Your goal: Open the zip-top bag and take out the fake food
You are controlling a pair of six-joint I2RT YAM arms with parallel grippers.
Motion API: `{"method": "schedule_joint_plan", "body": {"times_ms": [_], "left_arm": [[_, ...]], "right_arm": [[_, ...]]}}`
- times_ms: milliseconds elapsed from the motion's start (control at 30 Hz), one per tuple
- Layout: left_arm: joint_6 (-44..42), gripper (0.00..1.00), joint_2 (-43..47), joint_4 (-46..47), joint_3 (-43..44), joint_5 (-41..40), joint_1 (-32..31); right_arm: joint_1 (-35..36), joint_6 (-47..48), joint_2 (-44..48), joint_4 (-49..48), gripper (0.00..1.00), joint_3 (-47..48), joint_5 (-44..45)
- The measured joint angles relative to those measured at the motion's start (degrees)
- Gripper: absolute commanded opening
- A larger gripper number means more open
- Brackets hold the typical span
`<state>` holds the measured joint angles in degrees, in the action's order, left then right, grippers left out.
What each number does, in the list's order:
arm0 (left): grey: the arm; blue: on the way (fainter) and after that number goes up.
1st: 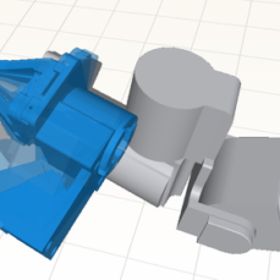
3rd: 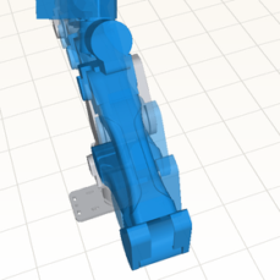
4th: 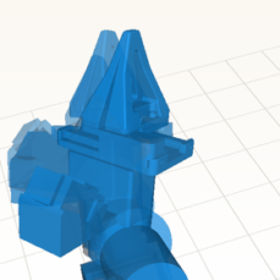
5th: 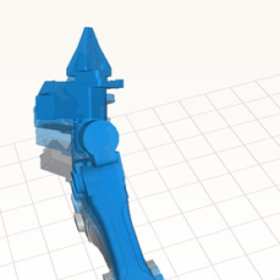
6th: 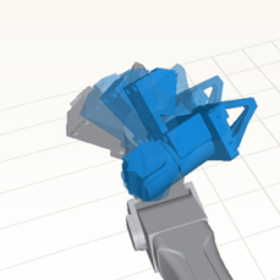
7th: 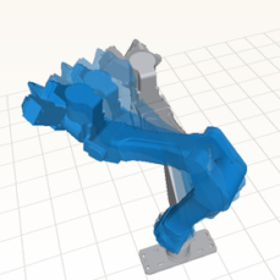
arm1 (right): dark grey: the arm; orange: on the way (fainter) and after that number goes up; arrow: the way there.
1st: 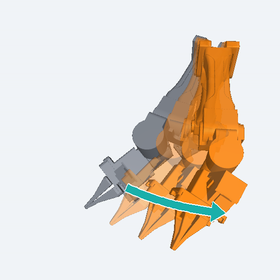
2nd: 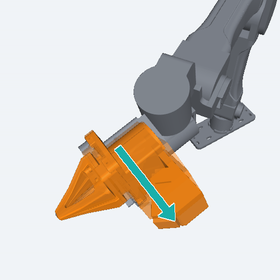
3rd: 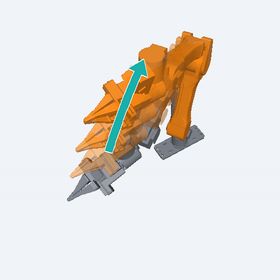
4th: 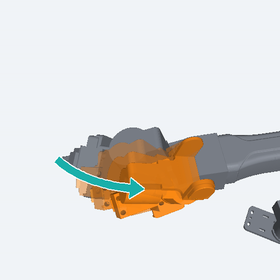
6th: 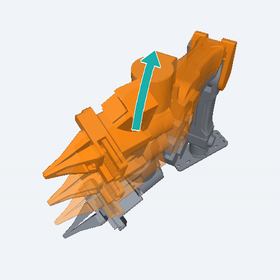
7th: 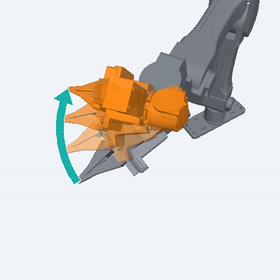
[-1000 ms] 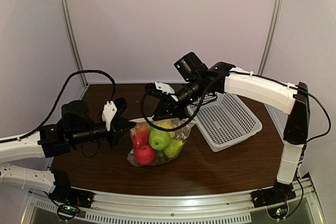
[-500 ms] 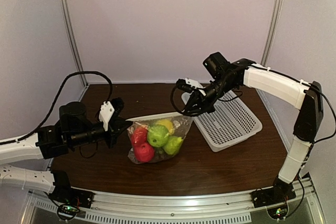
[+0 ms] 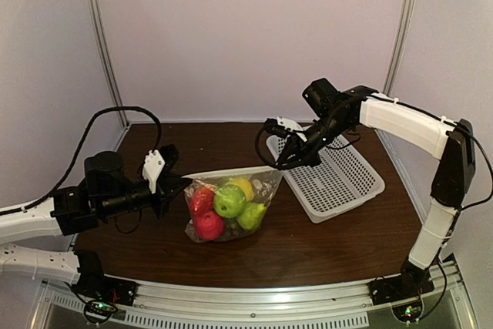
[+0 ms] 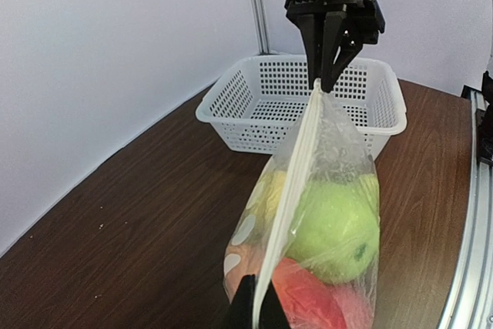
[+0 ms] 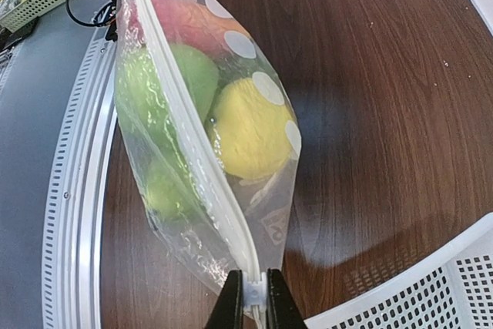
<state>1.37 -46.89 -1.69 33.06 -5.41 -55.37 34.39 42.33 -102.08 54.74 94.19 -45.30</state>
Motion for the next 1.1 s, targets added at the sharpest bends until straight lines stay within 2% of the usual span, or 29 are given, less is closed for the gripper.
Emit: {"method": "schedule_joint_plan", "body": {"times_ms": [167, 200, 300, 433, 633, 900, 967, 1100], "left_arm": [[0.0, 0.00, 0.6, 0.0, -0.7, -0.2, 0.2], [0.0, 0.00, 0.6, 0.2, -0.9, -0.1, 0.2], [0.0, 0.00, 0.6, 0.3, -1.3, 0.1, 0.2], [0.0, 0.00, 0.8, 1.5, -2.0, 1.2, 0.8], [0.0, 0.00, -1.1, 4.2, -2.1, 4.9, 1.0], [-1.5, 0.00, -2.1, 5.1, -1.8, 7.8, 1.0], [-1.7, 0.00, -2.1, 5.1, -1.8, 7.9, 1.0], [-1.9, 0.00, -2.1, 5.1, -1.8, 8.1, 1.0]], "right_arm": [[-0.8, 0.0, 0.1, 0.7, 0.00, 0.0, 0.6], [-0.9, -0.1, 0.1, 0.8, 0.04, 0.0, 0.6], [-0.9, -0.2, 0.1, 1.2, 0.27, 0.1, 0.5], [-1.3, -0.9, 0.0, 4.3, 0.39, 2.6, 2.1], [3.1, -4.0, -2.5, 4.5, 0.44, 11.3, 2.7], [8.8, -7.1, -12.3, 2.1, 0.51, 20.2, 2.2], [9.4, -7.0, -13.8, 2.5, 0.46, 20.6, 2.0], [10.3, -7.1, -15.0, 2.3, 0.05, 20.6, 2.1]]}}
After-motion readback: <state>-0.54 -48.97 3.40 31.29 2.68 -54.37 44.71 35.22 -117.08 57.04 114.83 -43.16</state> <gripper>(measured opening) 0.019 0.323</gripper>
